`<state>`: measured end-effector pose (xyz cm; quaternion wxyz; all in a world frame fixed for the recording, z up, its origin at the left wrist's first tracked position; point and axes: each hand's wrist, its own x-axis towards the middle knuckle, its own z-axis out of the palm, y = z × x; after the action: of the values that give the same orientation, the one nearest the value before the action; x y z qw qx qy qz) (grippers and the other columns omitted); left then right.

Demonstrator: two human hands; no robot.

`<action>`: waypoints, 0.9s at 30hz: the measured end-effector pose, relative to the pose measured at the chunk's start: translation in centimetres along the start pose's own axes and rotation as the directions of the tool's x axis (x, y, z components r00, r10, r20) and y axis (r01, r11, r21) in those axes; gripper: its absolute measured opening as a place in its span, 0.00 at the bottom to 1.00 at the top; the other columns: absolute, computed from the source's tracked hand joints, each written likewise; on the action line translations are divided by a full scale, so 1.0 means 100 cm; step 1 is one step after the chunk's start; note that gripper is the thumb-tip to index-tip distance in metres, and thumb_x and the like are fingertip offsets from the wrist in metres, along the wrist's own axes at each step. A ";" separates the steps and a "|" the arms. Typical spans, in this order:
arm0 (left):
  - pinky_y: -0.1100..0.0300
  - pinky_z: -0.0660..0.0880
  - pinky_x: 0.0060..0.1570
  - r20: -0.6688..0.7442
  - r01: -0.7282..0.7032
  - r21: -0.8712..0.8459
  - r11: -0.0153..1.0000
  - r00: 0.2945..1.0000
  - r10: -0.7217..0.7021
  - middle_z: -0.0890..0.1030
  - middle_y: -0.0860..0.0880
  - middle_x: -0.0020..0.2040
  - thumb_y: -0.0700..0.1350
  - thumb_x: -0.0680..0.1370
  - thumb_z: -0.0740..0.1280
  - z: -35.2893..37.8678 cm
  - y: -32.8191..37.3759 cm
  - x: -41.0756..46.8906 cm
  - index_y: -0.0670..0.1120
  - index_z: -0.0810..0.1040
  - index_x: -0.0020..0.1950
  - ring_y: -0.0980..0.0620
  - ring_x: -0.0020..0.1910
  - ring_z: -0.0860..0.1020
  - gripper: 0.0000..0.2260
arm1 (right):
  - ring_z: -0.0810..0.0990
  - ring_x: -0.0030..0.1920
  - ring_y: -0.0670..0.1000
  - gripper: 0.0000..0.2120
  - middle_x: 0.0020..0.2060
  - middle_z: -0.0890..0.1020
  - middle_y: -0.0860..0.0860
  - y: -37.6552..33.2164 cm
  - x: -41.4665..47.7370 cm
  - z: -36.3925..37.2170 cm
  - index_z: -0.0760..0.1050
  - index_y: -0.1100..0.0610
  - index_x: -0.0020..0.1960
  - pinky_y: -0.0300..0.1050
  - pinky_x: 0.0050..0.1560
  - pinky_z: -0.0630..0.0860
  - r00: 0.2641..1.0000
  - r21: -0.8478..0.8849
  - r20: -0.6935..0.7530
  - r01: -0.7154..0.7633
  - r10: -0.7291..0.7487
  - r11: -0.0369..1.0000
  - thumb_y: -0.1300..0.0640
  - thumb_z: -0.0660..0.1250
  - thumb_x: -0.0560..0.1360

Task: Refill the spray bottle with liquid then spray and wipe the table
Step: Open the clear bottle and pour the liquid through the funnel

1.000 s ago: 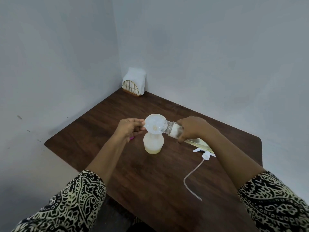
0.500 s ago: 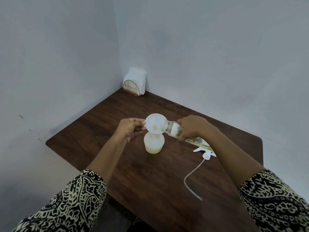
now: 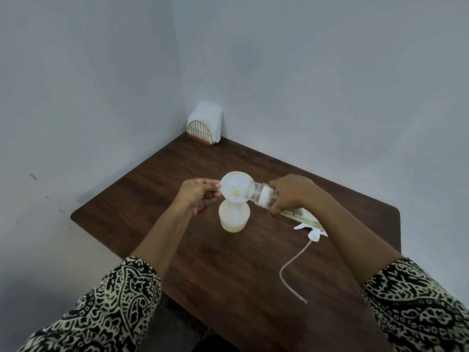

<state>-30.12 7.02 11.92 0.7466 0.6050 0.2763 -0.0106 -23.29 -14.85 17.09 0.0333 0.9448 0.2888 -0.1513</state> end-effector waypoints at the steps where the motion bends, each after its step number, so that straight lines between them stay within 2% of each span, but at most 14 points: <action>1: 0.65 0.78 0.30 -0.001 -0.001 -0.002 1.000 1.000 0.001 0.84 0.47 0.32 0.34 0.75 0.69 0.000 0.000 0.000 0.39 0.81 0.46 0.56 0.30 0.82 0.03 | 0.76 0.43 0.50 0.19 0.40 0.77 0.46 0.000 0.000 0.000 0.70 0.49 0.45 0.43 0.39 0.69 1.000 0.001 0.003 -0.002 0.002 1.000 0.42 0.74 0.62; 10: 0.64 0.79 0.31 -0.011 0.008 0.002 1.000 1.000 -0.008 0.84 0.46 0.36 0.34 0.75 0.69 0.000 0.000 0.001 0.39 0.81 0.47 0.53 0.35 0.82 0.03 | 0.77 0.44 0.51 0.19 0.43 0.79 0.47 -0.002 -0.002 -0.002 0.69 0.49 0.44 0.42 0.38 0.68 1.000 0.000 0.005 -0.006 0.006 1.000 0.42 0.73 0.62; 13: 0.64 0.79 0.32 -0.014 0.013 0.006 1.000 1.000 -0.013 0.84 0.45 0.39 0.34 0.75 0.69 0.000 0.000 0.002 0.40 0.81 0.46 0.53 0.36 0.82 0.03 | 0.76 0.42 0.50 0.19 0.40 0.77 0.46 -0.003 -0.002 -0.003 0.69 0.49 0.44 0.41 0.37 0.67 1.000 -0.010 0.011 -0.010 0.010 1.000 0.42 0.73 0.62; 25: 0.65 0.79 0.32 -0.003 0.001 -0.015 1.000 1.000 -0.001 0.84 0.47 0.33 0.33 0.75 0.69 0.000 -0.001 0.000 0.39 0.81 0.45 0.54 0.32 0.83 0.03 | 0.75 0.41 0.50 0.18 0.36 0.75 0.45 -0.004 -0.004 -0.001 0.69 0.49 0.43 0.40 0.31 0.64 1.000 0.017 -0.008 -0.018 0.018 1.000 0.43 0.73 0.62; 27: 0.65 0.79 0.32 -0.010 -0.001 -0.017 1.000 1.000 0.001 0.84 0.47 0.33 0.33 0.74 0.69 0.000 -0.001 0.000 0.39 0.81 0.45 0.54 0.33 0.82 0.03 | 0.76 0.41 0.50 0.18 0.39 0.77 0.46 -0.003 -0.004 0.002 0.69 0.49 0.45 0.40 0.32 0.64 1.000 0.040 -0.016 -0.018 0.019 0.999 0.44 0.73 0.63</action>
<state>-30.17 6.97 11.84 0.7503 0.5990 0.2797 -0.0049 -23.84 -14.88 17.02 0.0136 0.9491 0.2772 -0.1489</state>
